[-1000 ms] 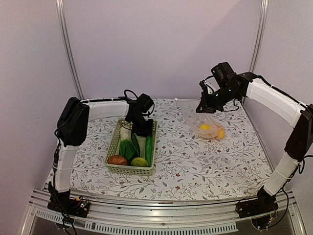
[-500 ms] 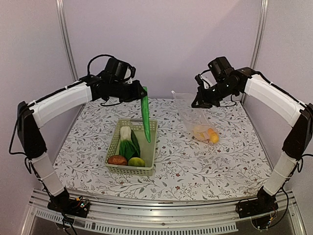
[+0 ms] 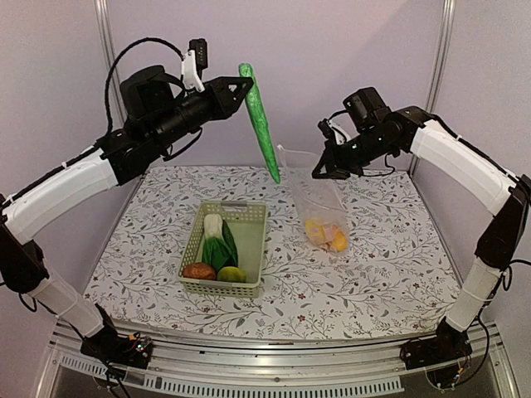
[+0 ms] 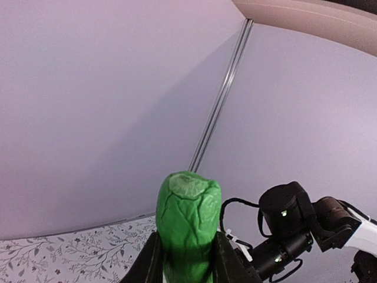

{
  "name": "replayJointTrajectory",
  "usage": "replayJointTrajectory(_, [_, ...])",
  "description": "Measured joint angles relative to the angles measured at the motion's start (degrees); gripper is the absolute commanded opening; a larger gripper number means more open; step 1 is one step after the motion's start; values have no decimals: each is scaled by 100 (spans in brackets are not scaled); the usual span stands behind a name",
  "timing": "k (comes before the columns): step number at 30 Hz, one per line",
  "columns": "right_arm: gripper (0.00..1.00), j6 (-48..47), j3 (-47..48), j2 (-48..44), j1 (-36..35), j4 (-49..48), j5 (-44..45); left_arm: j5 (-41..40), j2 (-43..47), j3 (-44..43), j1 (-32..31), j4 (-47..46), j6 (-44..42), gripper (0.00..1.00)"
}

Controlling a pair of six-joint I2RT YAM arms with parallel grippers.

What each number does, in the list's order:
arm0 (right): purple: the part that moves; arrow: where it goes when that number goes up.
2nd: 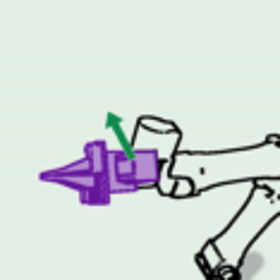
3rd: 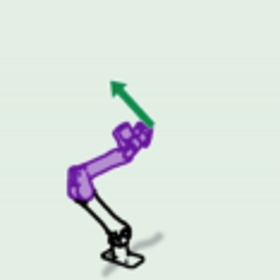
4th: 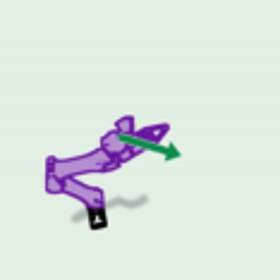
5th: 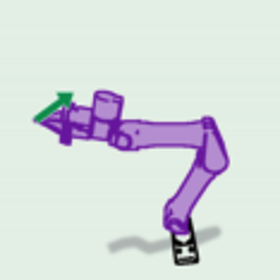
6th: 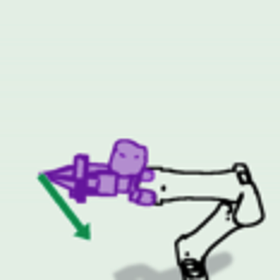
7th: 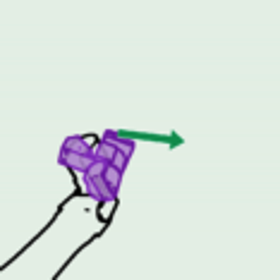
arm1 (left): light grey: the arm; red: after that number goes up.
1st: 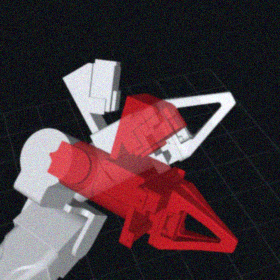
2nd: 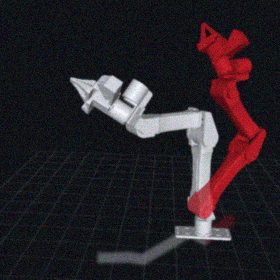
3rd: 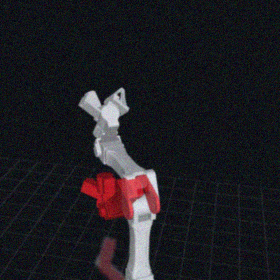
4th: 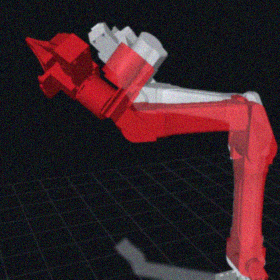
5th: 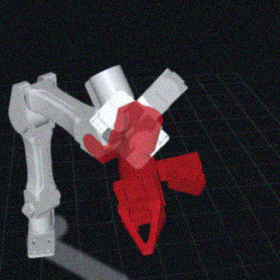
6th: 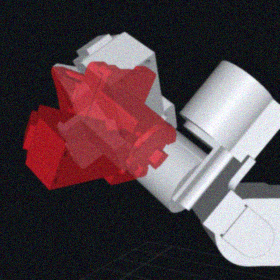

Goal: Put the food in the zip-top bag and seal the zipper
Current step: Place the fake vegetable in the zipper food storage bag, then adjust the zipper food storage bag at the center of the board.

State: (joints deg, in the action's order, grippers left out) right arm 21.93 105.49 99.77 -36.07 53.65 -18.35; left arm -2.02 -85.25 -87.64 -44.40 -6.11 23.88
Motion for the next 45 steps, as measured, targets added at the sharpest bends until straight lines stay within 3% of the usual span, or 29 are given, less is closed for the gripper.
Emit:
replayJointTrajectory(12, [0, 190, 328, 7, -192, 138, -319, -282, -728, -487, -669, -1211, -1298, 0])
replayJointTrajectory(16, [0, 210, 476, 7, -199, 264, -323, -476, -929, -378, -745, -1272, -1698, 8])
replayJointTrajectory(18, [0, 210, 566, 7, -205, 291, -321, -542, -940, -243, -778, -1290, -1792, 17])
replayJointTrajectory(20, [1, 208, 647, 7, -205, 299, -319, -638, -942, -131, -820, -1272, -1812, 45])
replayJointTrajectory(22, [0, 208, 691, 7, -205, 297, -313, -675, -944, -79, -848, -1233, -1805, 62])
replayJointTrajectory(25, [0, 205, 706, 20, -205, 299, -302, -769, -953, -76, -885, -1158, -1759, 72])
replayJointTrajectory(38, [1, 155, 745, 223, 131, 299, -313, -1300, -914, -210, -918, -651, -1799, 75])
replayJointTrajectory(45, [1, -181, 1504, 284, 1130, 763, 195, -1805, -671, -94, -905, 96, -1493, 75])
